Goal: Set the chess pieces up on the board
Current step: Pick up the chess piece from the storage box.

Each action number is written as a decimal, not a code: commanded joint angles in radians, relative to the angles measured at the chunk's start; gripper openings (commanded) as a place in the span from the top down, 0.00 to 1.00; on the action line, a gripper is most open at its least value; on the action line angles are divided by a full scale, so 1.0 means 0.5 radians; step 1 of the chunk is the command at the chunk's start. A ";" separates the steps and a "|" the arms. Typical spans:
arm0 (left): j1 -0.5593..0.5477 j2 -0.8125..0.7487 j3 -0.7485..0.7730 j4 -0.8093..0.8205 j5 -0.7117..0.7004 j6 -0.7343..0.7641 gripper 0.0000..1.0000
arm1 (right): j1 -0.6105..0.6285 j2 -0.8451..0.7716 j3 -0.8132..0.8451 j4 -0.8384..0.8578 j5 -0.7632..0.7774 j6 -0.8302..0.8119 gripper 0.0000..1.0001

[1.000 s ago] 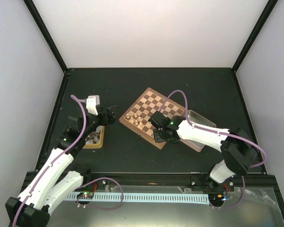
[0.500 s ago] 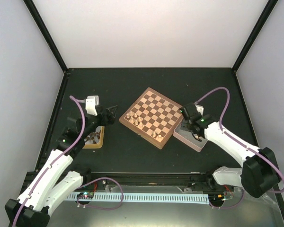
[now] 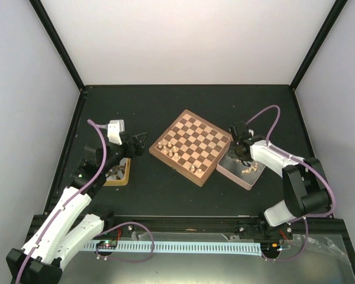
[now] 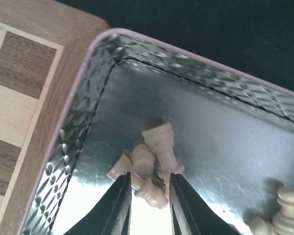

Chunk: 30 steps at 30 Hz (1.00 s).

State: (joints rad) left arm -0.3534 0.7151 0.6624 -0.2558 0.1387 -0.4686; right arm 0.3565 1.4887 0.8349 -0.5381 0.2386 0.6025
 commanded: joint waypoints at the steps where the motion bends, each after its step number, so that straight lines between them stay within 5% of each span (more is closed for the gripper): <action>1: 0.014 -0.001 0.043 -0.013 0.004 0.000 0.05 | -0.022 0.099 0.103 0.112 -0.047 -0.039 0.80; 20: 0.014 0.085 0.059 0.023 0.002 -0.008 0.05 | -0.023 0.267 0.165 0.082 0.058 -0.041 0.86; 23: 0.014 0.083 0.055 0.025 0.002 -0.010 0.04 | -0.022 0.232 0.171 0.081 0.085 -0.051 0.95; 30: 0.014 0.079 0.047 0.031 0.002 -0.019 0.05 | -0.019 0.015 0.207 -0.020 0.107 -0.131 0.95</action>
State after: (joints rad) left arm -0.3534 0.7551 0.6632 -0.2554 0.1379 -0.4690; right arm 0.3519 1.5829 0.9028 -0.5232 0.2588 0.5682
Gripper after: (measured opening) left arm 0.955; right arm 0.072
